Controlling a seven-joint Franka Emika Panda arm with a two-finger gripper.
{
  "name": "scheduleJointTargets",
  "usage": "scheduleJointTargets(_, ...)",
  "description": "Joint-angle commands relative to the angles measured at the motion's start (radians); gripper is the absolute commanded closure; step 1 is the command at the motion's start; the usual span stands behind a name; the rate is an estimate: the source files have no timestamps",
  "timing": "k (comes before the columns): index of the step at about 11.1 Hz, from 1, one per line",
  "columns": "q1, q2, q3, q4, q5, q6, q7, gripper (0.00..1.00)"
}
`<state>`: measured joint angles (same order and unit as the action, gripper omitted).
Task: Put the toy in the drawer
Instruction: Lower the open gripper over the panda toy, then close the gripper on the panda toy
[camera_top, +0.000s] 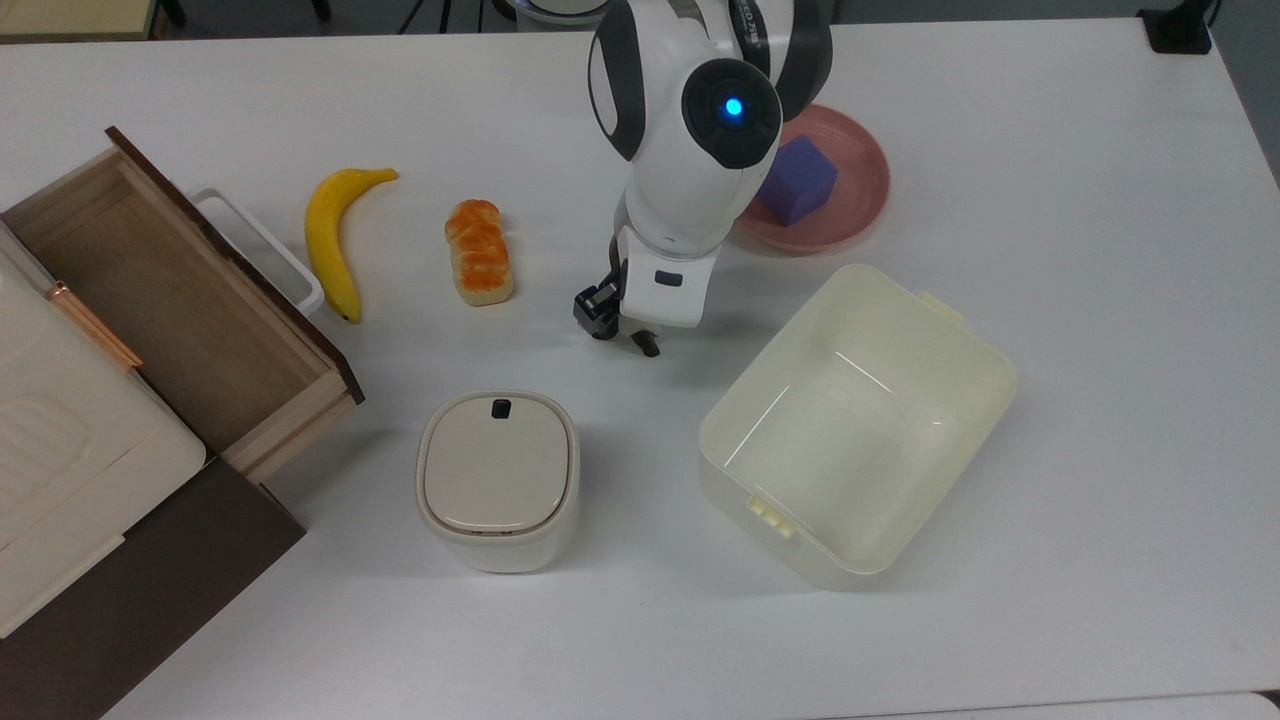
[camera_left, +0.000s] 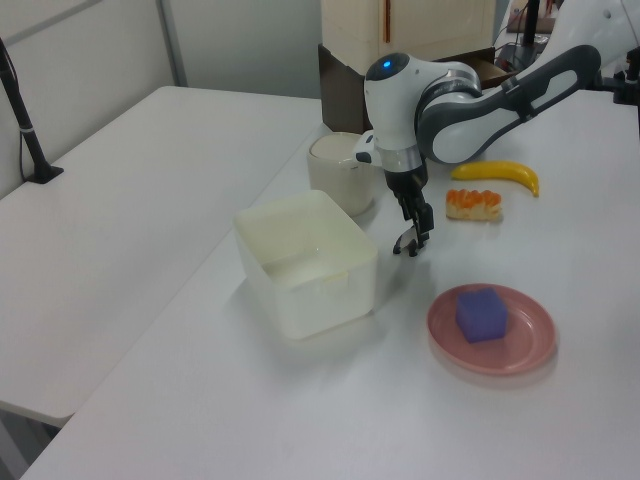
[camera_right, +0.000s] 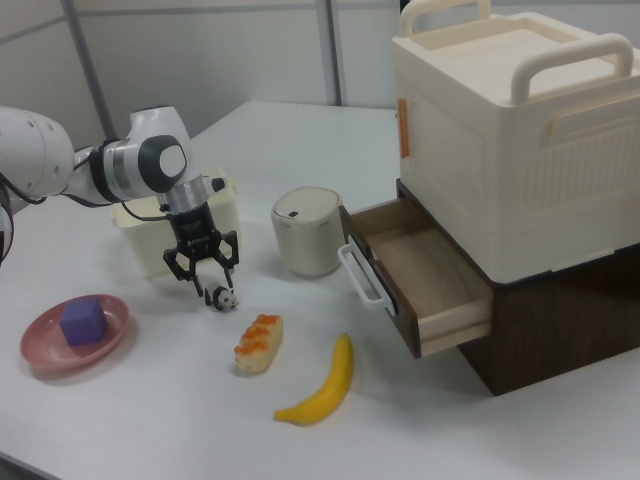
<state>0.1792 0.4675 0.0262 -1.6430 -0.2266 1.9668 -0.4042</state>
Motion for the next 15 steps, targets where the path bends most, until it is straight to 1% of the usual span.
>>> scheduleJointTargets(1, 0.011, -0.003, -0.011, -0.017, -0.019, 0.021, -0.012, 0.62)
scheduleJointTargets(2, 0.011, 0.000, -0.011, -0.015, -0.019, 0.020, -0.013, 0.70)
scheduleJointTargets(4, 0.010, -0.007, -0.012, -0.014, -0.031, 0.012, -0.015, 0.77)
scheduleJointTargets(6, 0.010, -0.030, -0.012, -0.009, -0.031, -0.003, -0.005, 0.80)
scheduleJointTargets(8, 0.003, -0.065, -0.012, -0.008, -0.030, -0.037, -0.005, 0.79)
scheduleJointTargets(9, 0.002, -0.067, -0.015, -0.008, -0.030, -0.039, -0.004, 0.58)
scheduleJointTargets(10, 0.005, -0.053, -0.017, -0.008, -0.033, -0.026, -0.002, 0.08)
scheduleJointTargets(14, 0.011, -0.013, -0.017, -0.009, -0.051, 0.000, -0.002, 0.09)
scheduleJointTargets(15, 0.011, -0.007, -0.017, -0.008, -0.051, 0.004, -0.002, 0.16)
